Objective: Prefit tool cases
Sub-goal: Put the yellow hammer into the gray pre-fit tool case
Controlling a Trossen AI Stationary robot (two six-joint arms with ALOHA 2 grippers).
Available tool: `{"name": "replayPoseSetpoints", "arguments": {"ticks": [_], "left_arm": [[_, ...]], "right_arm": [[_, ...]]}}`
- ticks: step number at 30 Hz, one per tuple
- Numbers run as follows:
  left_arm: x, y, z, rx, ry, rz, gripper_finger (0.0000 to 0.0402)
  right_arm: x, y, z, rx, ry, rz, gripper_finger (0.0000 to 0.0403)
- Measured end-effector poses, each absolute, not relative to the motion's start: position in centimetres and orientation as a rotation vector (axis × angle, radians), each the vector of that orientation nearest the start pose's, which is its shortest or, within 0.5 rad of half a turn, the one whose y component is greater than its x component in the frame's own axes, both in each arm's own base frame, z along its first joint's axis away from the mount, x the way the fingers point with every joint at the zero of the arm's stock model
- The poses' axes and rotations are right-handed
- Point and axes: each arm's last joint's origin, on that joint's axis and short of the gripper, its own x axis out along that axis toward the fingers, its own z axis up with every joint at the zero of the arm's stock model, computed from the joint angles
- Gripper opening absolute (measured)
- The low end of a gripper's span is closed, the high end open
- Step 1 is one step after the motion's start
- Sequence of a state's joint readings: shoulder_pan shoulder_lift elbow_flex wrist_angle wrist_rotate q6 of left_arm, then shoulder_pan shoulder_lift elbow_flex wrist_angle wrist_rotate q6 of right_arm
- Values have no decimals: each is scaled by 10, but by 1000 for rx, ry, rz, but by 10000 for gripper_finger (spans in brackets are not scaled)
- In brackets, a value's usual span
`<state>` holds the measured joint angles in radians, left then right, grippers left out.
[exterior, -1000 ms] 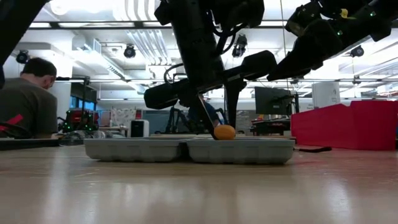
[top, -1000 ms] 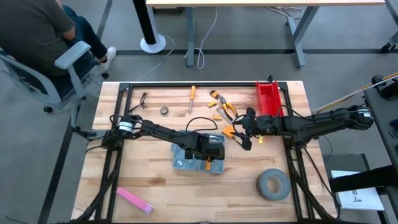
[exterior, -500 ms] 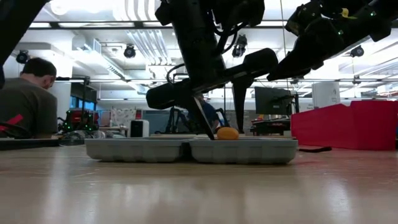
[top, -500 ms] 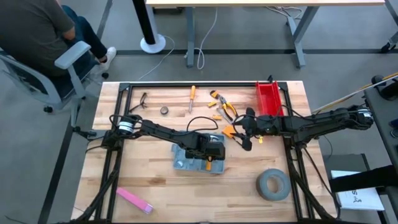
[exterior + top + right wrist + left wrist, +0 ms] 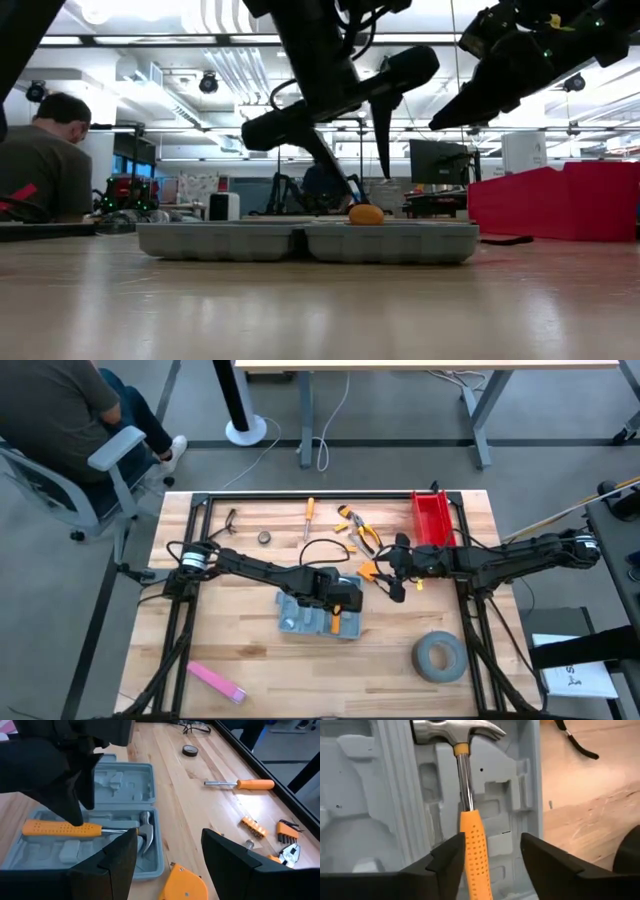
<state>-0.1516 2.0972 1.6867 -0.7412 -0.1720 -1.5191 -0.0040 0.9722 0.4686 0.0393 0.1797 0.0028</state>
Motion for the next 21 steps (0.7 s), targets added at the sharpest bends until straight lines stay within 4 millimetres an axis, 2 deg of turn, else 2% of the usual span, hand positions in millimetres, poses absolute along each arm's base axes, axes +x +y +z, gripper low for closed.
{"name": "replayPoseSetpoints", "arguments": {"ticks": [12,21], "left_arm": [[442,-63,203,-1144,845,764,14],[442,-64,201,-1190,870,747,5]], "right_arm": [[199,-6,214,-65,465,-186,199],[189,-9,225,-98,418,-255,199]]}}
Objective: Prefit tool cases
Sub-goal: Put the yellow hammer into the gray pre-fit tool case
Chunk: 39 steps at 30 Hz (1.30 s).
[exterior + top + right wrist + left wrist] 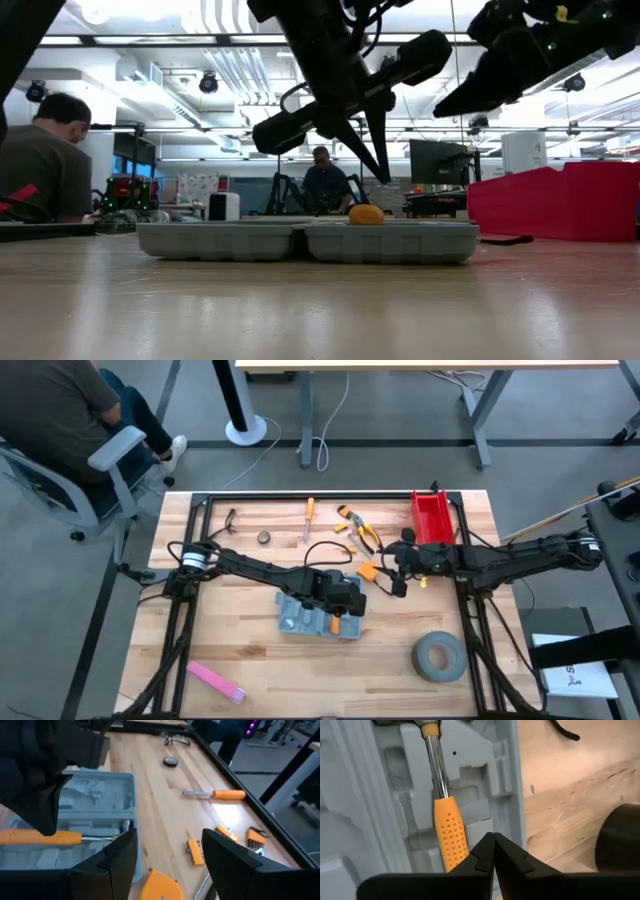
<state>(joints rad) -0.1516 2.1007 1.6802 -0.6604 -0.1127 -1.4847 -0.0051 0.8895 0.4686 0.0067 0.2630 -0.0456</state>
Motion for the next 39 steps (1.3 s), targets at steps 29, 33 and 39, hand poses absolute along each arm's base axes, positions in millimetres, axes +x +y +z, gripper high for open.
{"name": "replayPoseSetpoints", "arguments": {"ticks": [29,33,39], "left_arm": [[457,-66,178,-1186,911,704,1],[455,-64,189,-1147,941,737,1],[450,-58,202,-1077,963,837,1]], "right_arm": [[174,-8,233,-90,406,-256,199],[174,-8,233,-86,406,-257,199],[174,-8,233,-86,407,-257,199]]}}
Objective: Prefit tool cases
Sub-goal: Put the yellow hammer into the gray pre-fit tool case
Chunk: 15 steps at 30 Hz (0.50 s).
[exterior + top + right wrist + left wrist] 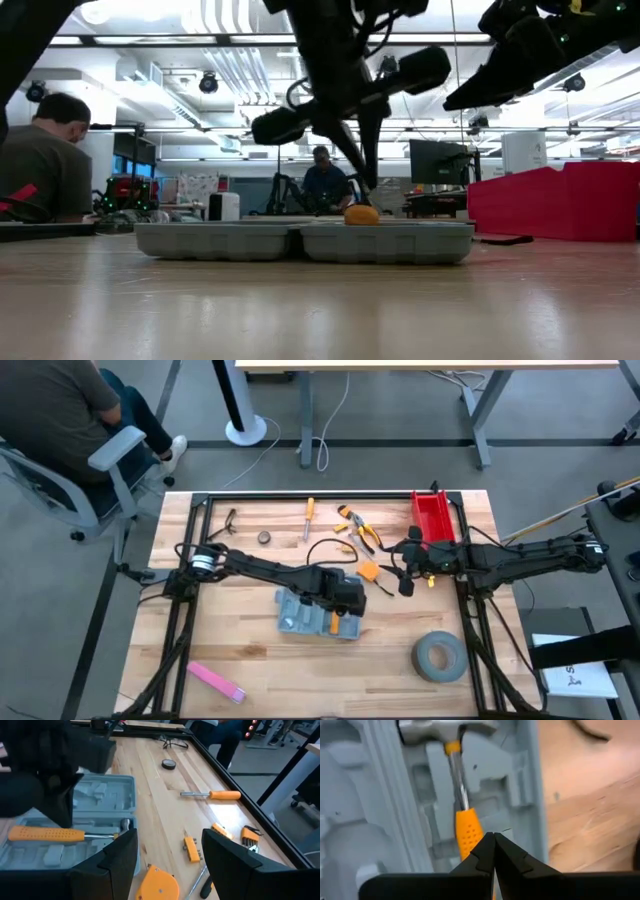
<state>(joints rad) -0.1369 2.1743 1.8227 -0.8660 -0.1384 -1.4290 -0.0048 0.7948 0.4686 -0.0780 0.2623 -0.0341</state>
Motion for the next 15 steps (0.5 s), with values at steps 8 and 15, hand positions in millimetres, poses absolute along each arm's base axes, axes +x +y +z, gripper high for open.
{"name": "replayPoseSetpoints", "arguments": {"ticks": [8,15], "left_arm": [[449,-52,200,-1060,978,855,1],[456,-52,173,-1066,1065,841,1]], "right_arm": [[174,-8,233,-85,407,-257,199],[174,-8,233,-85,406,-256,199]]}}
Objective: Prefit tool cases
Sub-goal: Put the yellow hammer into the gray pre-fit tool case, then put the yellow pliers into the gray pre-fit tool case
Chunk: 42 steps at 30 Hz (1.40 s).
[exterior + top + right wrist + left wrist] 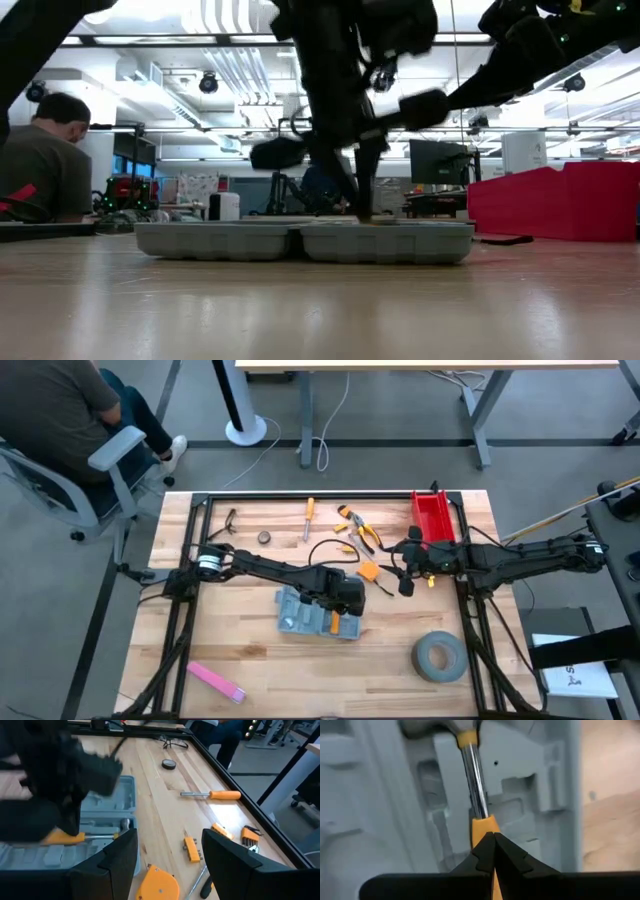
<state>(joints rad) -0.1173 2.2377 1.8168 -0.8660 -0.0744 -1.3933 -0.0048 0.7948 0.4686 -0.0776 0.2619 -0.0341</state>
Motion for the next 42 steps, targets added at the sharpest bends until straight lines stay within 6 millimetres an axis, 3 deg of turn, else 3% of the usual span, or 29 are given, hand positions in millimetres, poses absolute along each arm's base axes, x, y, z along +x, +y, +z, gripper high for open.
{"name": "replayPoseSetpoints", "arguments": {"ticks": [3,7,10,14,17,34,42], "left_arm": [[458,-52,164,-1071,1092,828,0],[460,-52,167,-1071,1083,812,0],[458,-49,183,-1018,1081,847,0],[458,-43,219,-947,1037,876,0],[459,-39,229,-913,1006,883,0],[462,-9,206,-917,983,910,0],[463,-9,197,-988,1028,841,0]], "right_arm": [[174,-8,233,-85,406,-256,199],[174,-8,232,-87,408,-256,199],[174,-8,232,-87,408,-256,199],[174,-8,232,-86,408,-256,199],[174,-8,232,-86,409,-256,199],[172,-8,231,-92,426,-255,199],[170,-8,230,-103,438,-253,199]]}}
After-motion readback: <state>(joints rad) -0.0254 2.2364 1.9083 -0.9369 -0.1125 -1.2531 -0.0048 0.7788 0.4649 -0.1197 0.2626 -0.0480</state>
